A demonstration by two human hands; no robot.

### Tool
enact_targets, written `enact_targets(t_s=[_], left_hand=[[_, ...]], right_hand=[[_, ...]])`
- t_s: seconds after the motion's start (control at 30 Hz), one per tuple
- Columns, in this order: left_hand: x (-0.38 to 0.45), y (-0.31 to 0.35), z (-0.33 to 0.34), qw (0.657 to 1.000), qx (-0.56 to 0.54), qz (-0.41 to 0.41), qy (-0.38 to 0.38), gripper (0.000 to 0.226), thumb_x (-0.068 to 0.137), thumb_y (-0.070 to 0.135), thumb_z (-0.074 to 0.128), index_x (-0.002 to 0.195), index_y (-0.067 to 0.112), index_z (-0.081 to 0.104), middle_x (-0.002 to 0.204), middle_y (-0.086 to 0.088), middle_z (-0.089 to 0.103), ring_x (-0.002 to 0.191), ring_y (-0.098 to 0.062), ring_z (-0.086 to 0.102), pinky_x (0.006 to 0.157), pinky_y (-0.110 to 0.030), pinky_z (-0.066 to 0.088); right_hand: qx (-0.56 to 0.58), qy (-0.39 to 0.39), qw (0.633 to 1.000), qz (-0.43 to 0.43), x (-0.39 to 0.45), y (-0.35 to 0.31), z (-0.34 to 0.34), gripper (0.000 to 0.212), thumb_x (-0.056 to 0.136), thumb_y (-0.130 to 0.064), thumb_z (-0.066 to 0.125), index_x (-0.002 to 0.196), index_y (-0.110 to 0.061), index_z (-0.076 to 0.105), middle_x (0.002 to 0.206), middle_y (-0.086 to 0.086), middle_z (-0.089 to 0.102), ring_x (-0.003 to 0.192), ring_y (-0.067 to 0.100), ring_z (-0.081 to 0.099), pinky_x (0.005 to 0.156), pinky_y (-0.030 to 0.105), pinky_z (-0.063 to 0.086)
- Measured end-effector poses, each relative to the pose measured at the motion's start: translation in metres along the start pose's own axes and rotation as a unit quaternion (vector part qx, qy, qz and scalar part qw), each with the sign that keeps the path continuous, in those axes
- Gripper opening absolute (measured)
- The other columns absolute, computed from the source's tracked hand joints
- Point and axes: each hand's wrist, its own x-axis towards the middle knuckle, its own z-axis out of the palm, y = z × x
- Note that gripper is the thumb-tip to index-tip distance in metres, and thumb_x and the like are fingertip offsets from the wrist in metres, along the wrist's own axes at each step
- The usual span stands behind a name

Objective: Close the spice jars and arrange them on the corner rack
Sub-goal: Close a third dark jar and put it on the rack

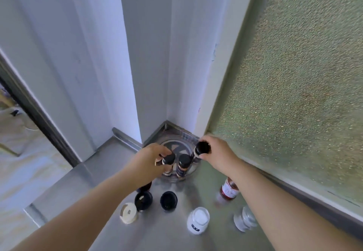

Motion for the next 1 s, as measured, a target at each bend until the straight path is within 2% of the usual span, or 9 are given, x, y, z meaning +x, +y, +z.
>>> enact_targets(t_s=[0.1,0.17,0.3,0.4,0.47,0.57,0.73,0.87,1.0], left_hand=[[0.007,-0.021,0.003,1.000,0.005,-0.008,0.003,0.033,0.078,0.023,0.068,0.110,0.020,0.060,0.110,0.005,0.059,0.090,-0.008,0.052,0.081,-0.017,0.040],[0.010,-0.031,0.003,1.000,0.005,-0.019,-0.001,0.030,0.078,0.026,0.069,0.106,0.021,0.061,0.104,0.005,0.058,0.089,-0.008,0.052,0.079,-0.017,0.039],[0.011,-0.048,0.004,0.999,-0.005,-0.038,0.001,0.025,0.079,0.027,0.068,0.102,0.023,0.059,0.094,0.010,0.053,0.088,-0.009,0.052,0.072,-0.012,0.035],[0.010,-0.060,0.004,0.999,-0.005,-0.041,0.008,0.022,0.079,0.023,0.066,0.099,0.024,0.058,0.098,0.006,0.058,0.090,-0.011,0.055,0.074,-0.016,0.036],[0.007,-0.068,0.004,0.999,-0.003,-0.040,0.012,0.020,0.078,0.020,0.065,0.093,0.029,0.055,0.098,0.007,0.058,0.087,-0.011,0.055,0.075,-0.019,0.039],[-0.002,-0.078,0.002,0.999,0.005,-0.046,0.017,0.022,0.079,0.019,0.063,0.089,0.033,0.049,0.093,0.010,0.055,0.084,-0.011,0.054,0.072,-0.018,0.041],[-0.015,-0.087,0.006,0.998,0.003,-0.059,0.009,0.018,0.081,0.020,0.061,0.094,0.030,0.053,0.093,0.010,0.055,0.084,-0.009,0.054,0.076,-0.021,0.043],[-0.025,-0.082,0.014,0.999,0.003,-0.046,-0.003,0.019,0.081,0.017,0.059,0.099,0.023,0.057,0.092,0.007,0.058,0.083,-0.012,0.057,0.077,-0.025,0.047],[-0.026,-0.058,0.030,1.000,-0.016,0.000,-0.011,0.019,0.079,0.014,0.060,0.091,0.029,0.056,0.082,0.019,0.053,0.076,-0.003,0.054,0.073,-0.018,0.046]], right_hand=[[-0.022,-0.022,0.999,0.008,0.016,0.006,0.020,0.043,0.075,-0.014,0.072,0.116,-0.019,0.059,0.119,0.005,0.062,0.111,0.023,0.056,0.092,0.026,0.040],[-0.028,-0.039,0.999,0.020,0.020,0.010,0.030,0.046,0.076,-0.013,0.072,0.119,-0.018,0.057,0.121,0.006,0.060,0.112,0.023,0.055,0.090,0.025,0.038],[-0.012,-0.046,0.998,0.028,0.023,0.016,0.041,0.049,0.074,-0.008,0.072,0.120,-0.017,0.057,0.120,0.008,0.062,0.113,0.025,0.057,0.096,0.031,0.043],[-0.049,-0.066,0.997,0.012,0.021,0.013,0.039,0.065,0.076,-0.010,0.069,0.136,-0.016,0.044,0.135,0.010,0.051,0.126,0.025,0.046,0.106,0.030,0.034],[-0.065,-0.022,0.998,-0.010,0.017,0.006,0.035,0.063,0.080,-0.011,0.063,0.138,-0.014,0.040,0.137,0.009,0.046,0.128,0.024,0.042,0.108,0.031,0.031],[-0.050,0.050,0.995,-0.077,0.006,-0.012,0.029,0.049,0.082,-0.010,0.060,0.130,-0.012,0.049,0.123,0.008,0.053,0.118,0.022,0.047,0.102,0.028,0.035],[-0.013,0.009,0.990,-0.138,-0.013,-0.033,0.042,0.038,0.081,-0.012,0.060,0.119,-0.019,0.057,0.106,-0.004,0.057,0.094,0.005,0.051,0.089,0.018,0.040],[0.001,-0.034,0.992,-0.123,-0.028,-0.026,0.055,0.034,0.081,-0.014,0.061,0.115,-0.021,0.060,0.097,-0.009,0.056,0.086,0.003,0.051,0.080,0.015,0.041],[0.012,-0.026,0.996,-0.083,-0.053,-0.005,0.040,0.035,0.083,-0.016,0.063,0.117,-0.021,0.059,0.099,-0.009,0.058,0.085,0.003,0.052,0.073,0.001,0.034]])
